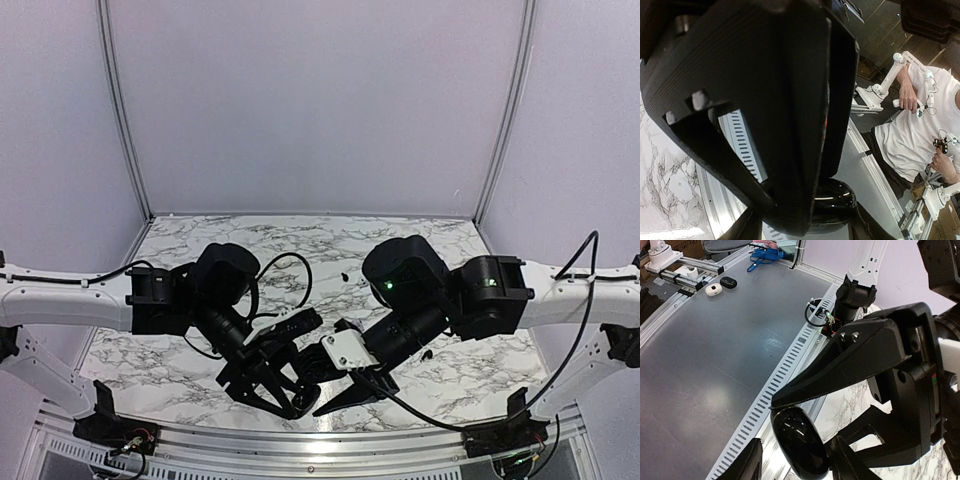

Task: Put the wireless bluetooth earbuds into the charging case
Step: Pass from the left arm to the right

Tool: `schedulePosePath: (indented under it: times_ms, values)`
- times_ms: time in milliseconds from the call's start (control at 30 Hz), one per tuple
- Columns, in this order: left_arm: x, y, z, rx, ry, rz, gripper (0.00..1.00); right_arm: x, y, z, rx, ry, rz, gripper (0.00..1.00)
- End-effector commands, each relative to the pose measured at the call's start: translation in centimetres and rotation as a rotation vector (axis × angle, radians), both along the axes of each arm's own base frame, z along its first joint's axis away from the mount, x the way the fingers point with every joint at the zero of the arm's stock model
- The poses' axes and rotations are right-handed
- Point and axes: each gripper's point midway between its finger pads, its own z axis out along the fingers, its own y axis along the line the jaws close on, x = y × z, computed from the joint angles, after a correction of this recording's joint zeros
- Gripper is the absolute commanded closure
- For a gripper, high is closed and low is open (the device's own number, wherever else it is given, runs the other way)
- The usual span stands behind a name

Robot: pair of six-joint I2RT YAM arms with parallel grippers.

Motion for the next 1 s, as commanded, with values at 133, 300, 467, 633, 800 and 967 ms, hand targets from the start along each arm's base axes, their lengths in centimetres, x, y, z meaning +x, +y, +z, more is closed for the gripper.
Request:
schedulePosePath:
  times_ms: [133, 300, 467, 633, 800, 967]
  values:
    - [-0.8, 0.0, 0.3, 0.0, -0.001, -0.053, 0.7, -0.6, 0.3, -0.7, -0.021, 0.005, 0.006, 0.57]
    - [-0.8, -0.1, 0.2, 0.008, 0.0, -0.063, 0.7, -1.3, 0.4, -1.2, -0.035, 0.01, 0.024, 0.58]
    - [-0.9, -0.2, 0.2, 0.008, 0.001, -0.072, 0.7, -1.7, 0.6, -1.8, -0.048, 0.003, 0.029, 0.62]
    - [-0.9, -0.2, 0.3, 0.006, -0.005, -0.071, 0.7, -1.5, 0.5, -1.7, -0.045, -0.007, 0.018, 0.67]
    - [-0.8, -0.2, 0.5, -0.002, -0.017, -0.068, 0.7, -1.7, 0.5, -1.8, -0.047, 0.005, 0.021, 0.76]
    - [-0.7, -0.1, 0.5, -0.009, -0.037, -0.056, 0.64, -1.6, 0.5, -1.5, -0.04, 0.0, 0.014, 0.83]
